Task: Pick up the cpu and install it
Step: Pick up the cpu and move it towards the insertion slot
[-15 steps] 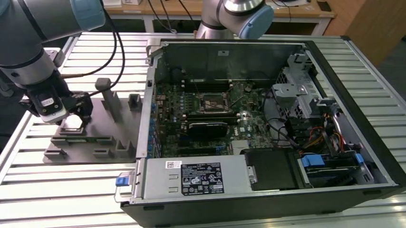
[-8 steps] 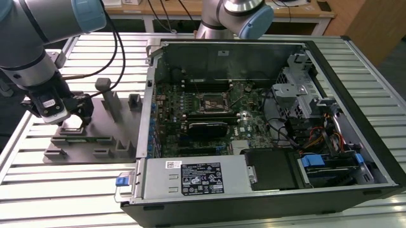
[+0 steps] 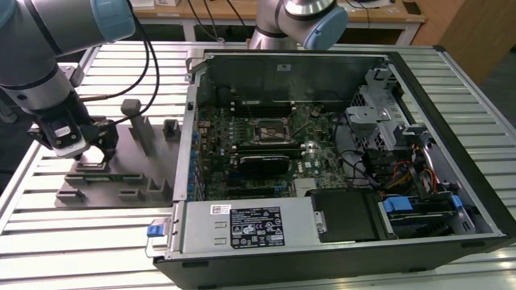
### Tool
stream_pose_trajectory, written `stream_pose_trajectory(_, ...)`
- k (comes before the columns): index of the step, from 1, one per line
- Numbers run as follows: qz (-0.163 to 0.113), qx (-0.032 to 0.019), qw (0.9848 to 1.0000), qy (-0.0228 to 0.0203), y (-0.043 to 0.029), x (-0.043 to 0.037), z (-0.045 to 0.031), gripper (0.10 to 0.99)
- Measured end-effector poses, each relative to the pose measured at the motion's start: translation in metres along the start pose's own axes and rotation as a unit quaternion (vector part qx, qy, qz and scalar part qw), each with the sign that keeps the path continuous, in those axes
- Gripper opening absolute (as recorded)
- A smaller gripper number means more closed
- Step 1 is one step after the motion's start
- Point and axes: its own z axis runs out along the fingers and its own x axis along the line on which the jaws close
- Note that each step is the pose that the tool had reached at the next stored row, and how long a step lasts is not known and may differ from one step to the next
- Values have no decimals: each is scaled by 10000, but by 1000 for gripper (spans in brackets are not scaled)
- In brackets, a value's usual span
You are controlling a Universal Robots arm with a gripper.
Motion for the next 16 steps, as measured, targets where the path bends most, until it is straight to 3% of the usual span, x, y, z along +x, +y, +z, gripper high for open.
stream_pose_trajectory(1, 0, 0, 10000, 0, 0, 0, 0, 706)
stream_pose_trajectory(2, 0, 0, 10000, 0, 0, 0, 0, 639)
stream_pose_trajectory(16, 0, 0, 10000, 0, 1, 16, -6, 639)
